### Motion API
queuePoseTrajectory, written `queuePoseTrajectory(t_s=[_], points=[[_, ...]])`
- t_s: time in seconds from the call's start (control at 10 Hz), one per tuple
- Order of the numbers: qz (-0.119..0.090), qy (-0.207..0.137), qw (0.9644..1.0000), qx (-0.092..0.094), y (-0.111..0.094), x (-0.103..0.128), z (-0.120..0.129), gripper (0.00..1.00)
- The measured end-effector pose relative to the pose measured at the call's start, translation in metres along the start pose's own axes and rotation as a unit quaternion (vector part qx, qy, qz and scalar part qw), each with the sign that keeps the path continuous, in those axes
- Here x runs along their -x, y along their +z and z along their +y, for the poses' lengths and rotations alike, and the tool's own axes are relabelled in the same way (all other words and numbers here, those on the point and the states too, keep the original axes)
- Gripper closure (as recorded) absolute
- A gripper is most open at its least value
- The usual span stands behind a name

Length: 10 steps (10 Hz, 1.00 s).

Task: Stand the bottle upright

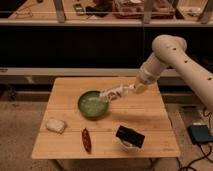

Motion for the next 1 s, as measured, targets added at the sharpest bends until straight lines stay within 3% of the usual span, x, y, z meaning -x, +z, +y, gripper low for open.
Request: queuePoseTrajectory(t_s=[0.2, 0.4, 0.6, 0.8, 1.0], points=[[-0.047, -0.045, 0.9979, -0.006, -0.011, 0.024, -0.014, 0.74], [-0.104, -0.09, 0.9905, 0.005, -0.015, 0.043, -0.028, 0.74], [-0.152, -0.114, 0.9812, 0.032, -0.009, 0.052, -0.04, 0.74], [-0.175, -0.118, 0.9759, 0.055, 0.008, 0.044, -0.048, 0.74], [-0.19, -0.123, 0.9718, 0.067, 0.035, 0.027, -0.054, 0.74]])
